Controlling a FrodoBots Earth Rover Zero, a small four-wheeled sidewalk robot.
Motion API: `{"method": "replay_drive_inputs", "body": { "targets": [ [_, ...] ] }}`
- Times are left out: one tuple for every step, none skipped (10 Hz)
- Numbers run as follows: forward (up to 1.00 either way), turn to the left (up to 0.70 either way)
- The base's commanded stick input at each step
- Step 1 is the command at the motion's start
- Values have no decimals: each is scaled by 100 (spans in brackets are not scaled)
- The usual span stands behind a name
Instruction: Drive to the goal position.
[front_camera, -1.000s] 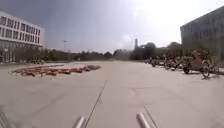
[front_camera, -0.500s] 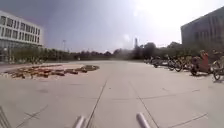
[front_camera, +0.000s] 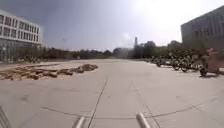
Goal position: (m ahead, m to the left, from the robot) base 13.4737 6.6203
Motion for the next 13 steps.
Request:
{"method": "replay_drive_inputs", "body": {
  "targets": [
    [100,0],
    [100,0],
    [100,0],
    [100,0],
    [100,0],
    [100,0],
    [100,0],
    [100,0],
    [100,0],
    [100,0],
    [100,0],
    [100,0],
    [100,0]
  ]
}}
